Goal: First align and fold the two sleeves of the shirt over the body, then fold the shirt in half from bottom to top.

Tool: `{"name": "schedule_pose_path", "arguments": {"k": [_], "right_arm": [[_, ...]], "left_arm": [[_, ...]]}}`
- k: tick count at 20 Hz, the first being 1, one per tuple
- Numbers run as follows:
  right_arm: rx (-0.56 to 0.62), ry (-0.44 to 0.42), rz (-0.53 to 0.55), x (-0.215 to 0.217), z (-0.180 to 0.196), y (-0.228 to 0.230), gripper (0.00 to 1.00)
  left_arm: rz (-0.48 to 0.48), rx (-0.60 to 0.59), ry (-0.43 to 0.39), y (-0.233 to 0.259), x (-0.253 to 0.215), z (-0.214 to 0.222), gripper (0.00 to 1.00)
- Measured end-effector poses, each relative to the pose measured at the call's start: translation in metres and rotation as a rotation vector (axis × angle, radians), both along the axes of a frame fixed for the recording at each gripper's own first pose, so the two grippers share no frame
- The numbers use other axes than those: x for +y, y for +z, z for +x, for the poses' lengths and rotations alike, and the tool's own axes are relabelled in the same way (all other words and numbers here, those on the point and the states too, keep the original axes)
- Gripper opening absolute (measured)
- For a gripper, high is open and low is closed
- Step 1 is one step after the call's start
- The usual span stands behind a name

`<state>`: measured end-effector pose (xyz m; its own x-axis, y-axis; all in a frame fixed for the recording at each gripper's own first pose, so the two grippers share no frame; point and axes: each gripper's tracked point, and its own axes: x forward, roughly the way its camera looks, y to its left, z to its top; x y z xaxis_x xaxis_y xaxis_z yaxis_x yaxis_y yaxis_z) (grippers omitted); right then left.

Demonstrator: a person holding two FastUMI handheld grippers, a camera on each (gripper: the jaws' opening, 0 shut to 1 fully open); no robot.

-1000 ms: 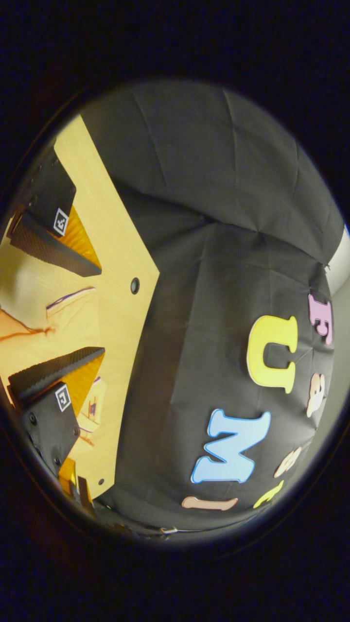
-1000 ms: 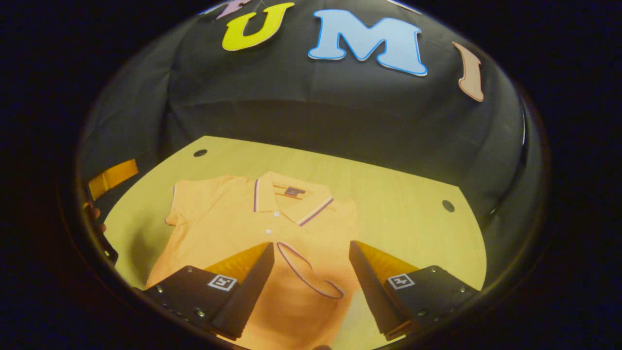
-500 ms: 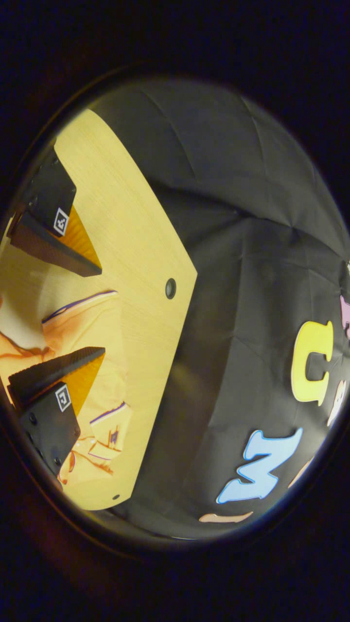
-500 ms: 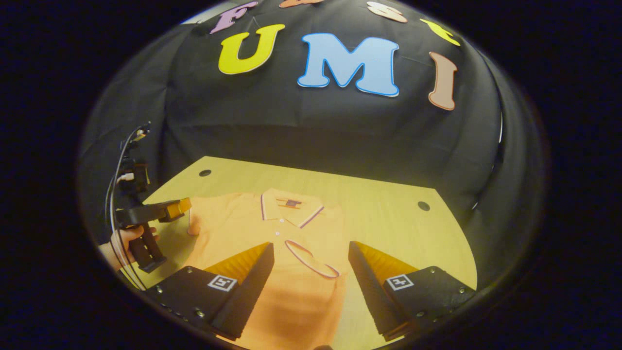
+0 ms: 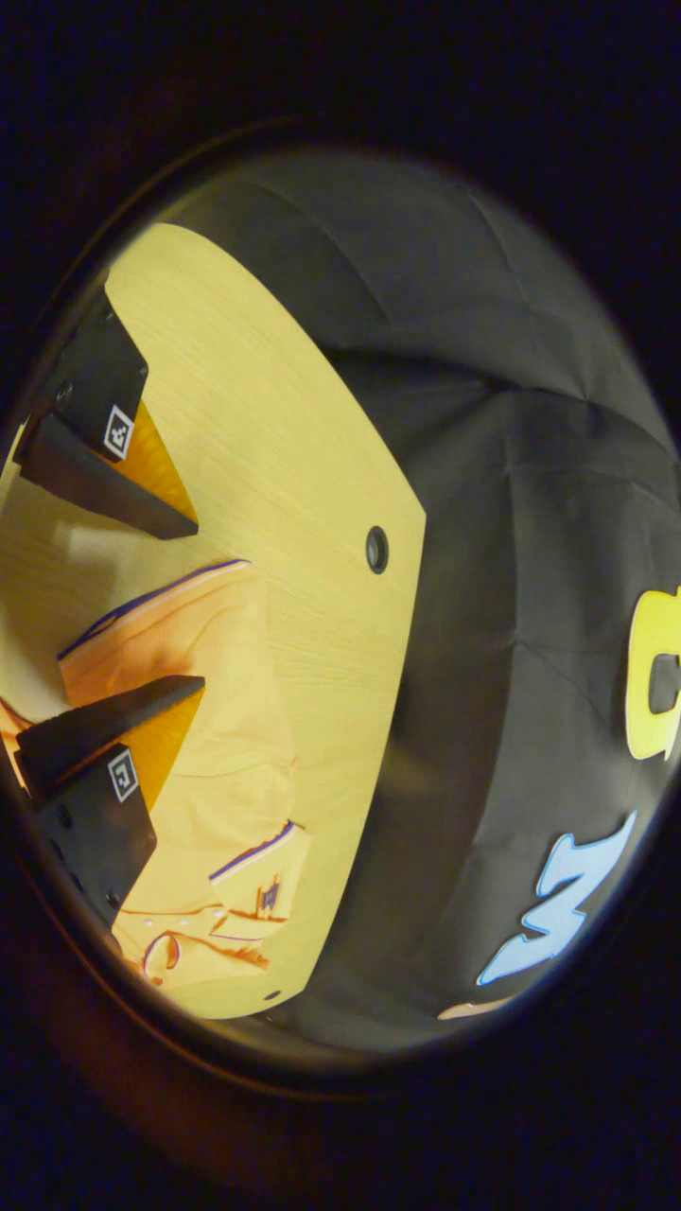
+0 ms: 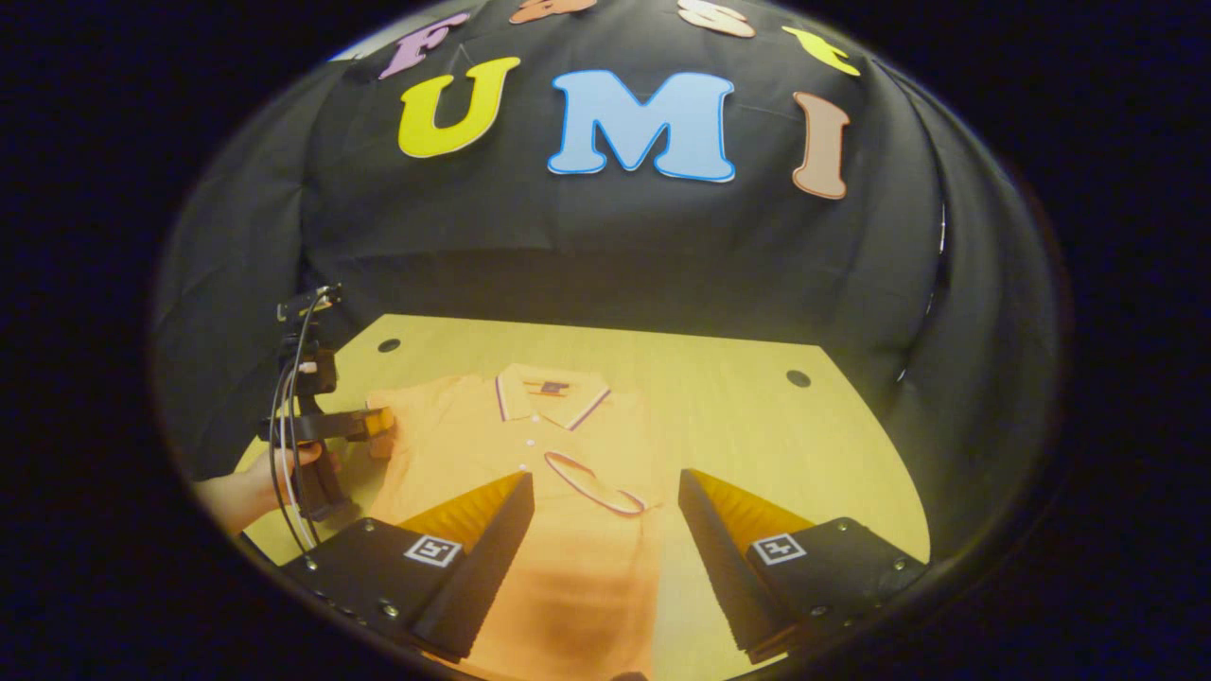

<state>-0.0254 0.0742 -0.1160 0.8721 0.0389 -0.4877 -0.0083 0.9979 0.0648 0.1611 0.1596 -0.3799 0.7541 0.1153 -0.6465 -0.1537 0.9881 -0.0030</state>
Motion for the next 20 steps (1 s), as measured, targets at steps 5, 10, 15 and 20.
{"name": "schedule_pose_path", "arguments": {"k": [5,10,15,20], "right_arm": [[0.006,0.016,0.023,0.006,-0.002,-0.003,0.96],[0.0,0.03,0.022,-0.004,-0.01,-0.005,0.96],[-0.012,-0.023,0.052,-0.031,-0.021,-0.005,0.96],[-0.003,-0.037,0.048,-0.046,-0.033,-0.014,0.96]], "left_arm": [[0.053,0.013,-0.012,-0.002,-0.001,0.004,0.88],[0.073,0.018,-0.038,-0.008,-0.014,0.012,0.4],[0.083,0.02,-0.026,-0.004,-0.017,0.012,0.09],[0.107,-0.017,-0.039,0.021,-0.029,0.011,0.1]]}}
